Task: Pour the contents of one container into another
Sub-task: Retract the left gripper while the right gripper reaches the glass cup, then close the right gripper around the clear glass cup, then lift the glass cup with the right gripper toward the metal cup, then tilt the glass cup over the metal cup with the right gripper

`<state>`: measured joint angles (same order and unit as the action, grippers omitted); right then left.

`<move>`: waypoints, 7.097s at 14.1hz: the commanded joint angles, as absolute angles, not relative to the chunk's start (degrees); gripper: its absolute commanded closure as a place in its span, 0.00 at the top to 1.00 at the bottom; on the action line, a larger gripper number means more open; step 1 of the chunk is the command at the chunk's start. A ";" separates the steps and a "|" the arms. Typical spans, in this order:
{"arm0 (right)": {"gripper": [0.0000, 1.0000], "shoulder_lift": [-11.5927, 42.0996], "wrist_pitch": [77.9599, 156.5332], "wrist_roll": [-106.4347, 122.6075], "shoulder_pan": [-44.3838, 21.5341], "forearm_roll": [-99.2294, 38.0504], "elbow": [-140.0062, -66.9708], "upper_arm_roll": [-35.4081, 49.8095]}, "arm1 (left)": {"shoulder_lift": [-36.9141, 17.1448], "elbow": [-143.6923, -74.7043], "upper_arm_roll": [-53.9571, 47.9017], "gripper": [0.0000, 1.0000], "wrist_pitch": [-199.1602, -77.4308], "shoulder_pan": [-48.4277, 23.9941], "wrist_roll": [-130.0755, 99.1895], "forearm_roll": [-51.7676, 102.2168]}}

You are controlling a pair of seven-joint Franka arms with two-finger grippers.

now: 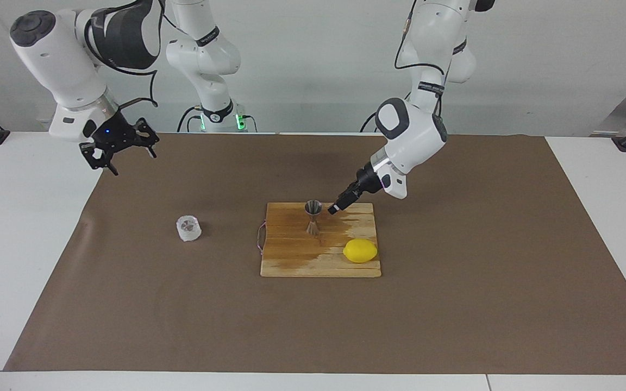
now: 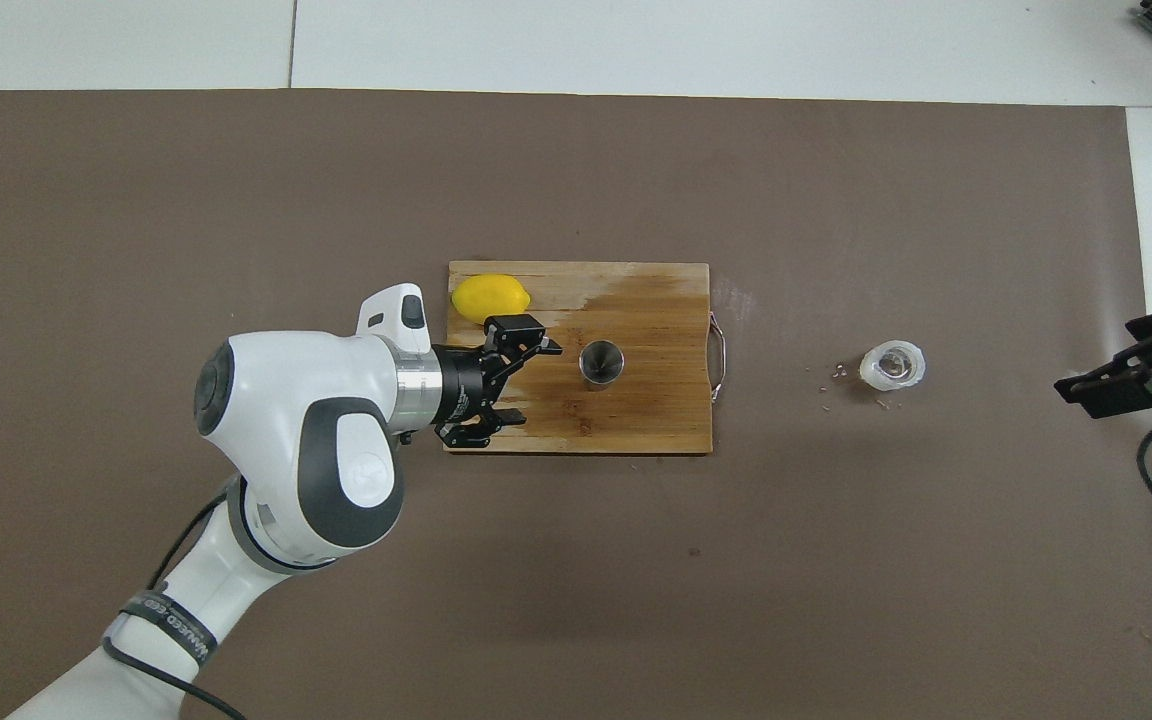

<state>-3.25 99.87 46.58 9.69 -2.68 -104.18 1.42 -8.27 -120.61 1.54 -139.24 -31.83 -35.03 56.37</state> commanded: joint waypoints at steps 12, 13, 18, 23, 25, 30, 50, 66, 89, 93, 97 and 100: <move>1.00 11.77 110.56 111.16 18.37 -37.34 -112.05 1.85 | -3.35 -98.78 2.29 1.00 -107.75 -19.95 -22.25 7.77; 1.00 11.86 110.74 113.44 18.54 -39.09 -112.93 1.85 | -2.12 -99.22 2.37 1.00 -107.67 -19.78 -19.97 5.47; 1.00 19.32 109.86 126.02 21.36 -49.12 -113.82 1.93 | 0.09 -98.79 2.46 1.00 -102.58 -15.39 -10.22 0.89; 1.00 21.71 110.21 131.91 20.83 -53.17 -114.69 2.02 | -0.88 -93.26 2.37 1.00 -98.36 -10.99 -1.18 -2.00; 1.00 21.71 111.96 133.59 18.99 -53.17 -115.49 2.02 | -0.97 -92.29 2.46 1.00 -97.21 -10.29 1.40 -2.81; 1.00 21.71 115.91 133.86 16.88 -52.82 -116.88 2.02 | 2.01 -95.87 2.46 1.00 -96.67 -6.78 0.97 -0.45; 0.01 11.25 119.62 102.96 1.69 -41.06 -110.84 2.90 | 2.37 -96.42 1.76 1.00 -95.54 -5.63 1.05 1.76; 0.01 11.16 131.57 69.11 -21.70 -15.86 -108.19 2.90 | 2.37 -96.42 1.76 1.00 -95.71 -5.10 0.97 1.76; 0.01 8.00 127.62 53.69 -26.46 5.37 -108.72 3.43 | 2.37 -96.42 1.76 1.00 -95.71 -5.01 1.05 1.76; 0.00 7.21 128.76 57.20 -26.11 -0.59 -108.81 3.51 | 2.37 -96.42 1.76 1.00 -95.71 -5.01 1.05 1.76; 0.00 4.93 130.08 64.05 -23.82 -9.82 -109.25 3.43 | 2.37 -96.42 1.76 1.00 -95.71 -5.01 1.05 1.76; 0.00 3.26 129.99 71.68 -20.14 -18.16 -109.34 3.43 | 2.37 -96.42 1.76 1.00 -95.71 -5.01 1.05 1.76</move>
